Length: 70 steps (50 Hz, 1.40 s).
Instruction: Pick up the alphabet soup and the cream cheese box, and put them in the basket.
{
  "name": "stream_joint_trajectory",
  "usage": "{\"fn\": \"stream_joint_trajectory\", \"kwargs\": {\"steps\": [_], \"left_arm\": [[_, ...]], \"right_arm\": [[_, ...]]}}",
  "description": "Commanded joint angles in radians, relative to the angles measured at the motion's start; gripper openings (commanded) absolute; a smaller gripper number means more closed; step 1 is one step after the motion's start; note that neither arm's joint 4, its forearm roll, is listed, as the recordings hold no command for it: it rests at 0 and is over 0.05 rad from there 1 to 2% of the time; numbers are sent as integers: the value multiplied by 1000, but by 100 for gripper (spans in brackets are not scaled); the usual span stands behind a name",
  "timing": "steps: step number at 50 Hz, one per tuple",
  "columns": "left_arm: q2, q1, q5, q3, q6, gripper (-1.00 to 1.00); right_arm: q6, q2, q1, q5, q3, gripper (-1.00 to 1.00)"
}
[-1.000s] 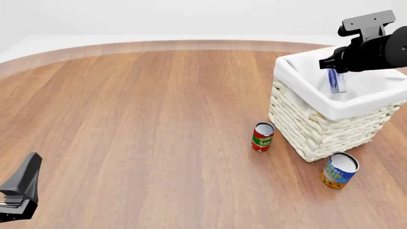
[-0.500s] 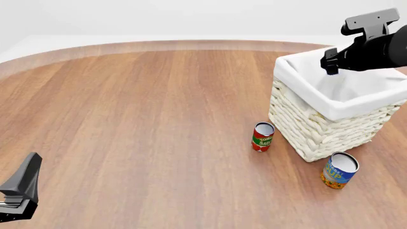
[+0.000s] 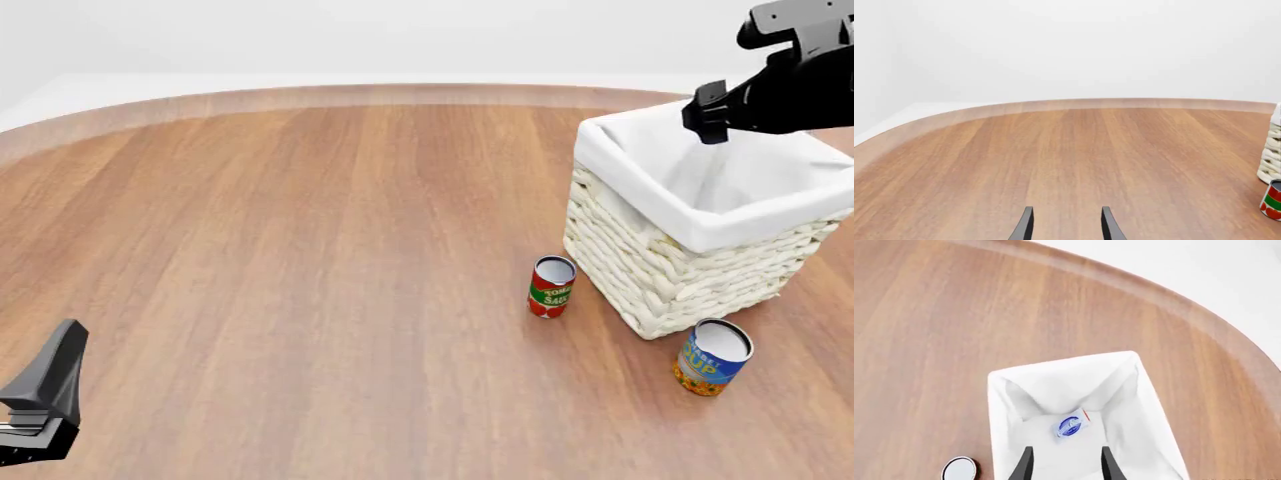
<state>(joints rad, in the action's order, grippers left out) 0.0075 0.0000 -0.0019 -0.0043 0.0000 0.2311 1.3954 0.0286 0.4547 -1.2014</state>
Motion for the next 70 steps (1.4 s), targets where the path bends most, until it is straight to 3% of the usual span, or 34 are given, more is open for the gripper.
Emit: {"fn": "stream_joint_trajectory", "kwargs": {"steps": [1,20,23,25,54,70], "left_arm": [[0,0,0,0,0,100],[0,0,0,0,0,100],[0,0,0,0,0,100],[0,0,0,0,0,100],[0,0,0,0,0,100],[0,0,0,0,0,100]], "right_arm": [[1,-77,-19,57,23,100],[2,-178,-19,146,18,100],[4,-183,-16,198,-34,100],[8,-195,-14,176,-4,100],[-4,-383,-33,315,46,100],[-39,-449,-54,361,57,100]]}}
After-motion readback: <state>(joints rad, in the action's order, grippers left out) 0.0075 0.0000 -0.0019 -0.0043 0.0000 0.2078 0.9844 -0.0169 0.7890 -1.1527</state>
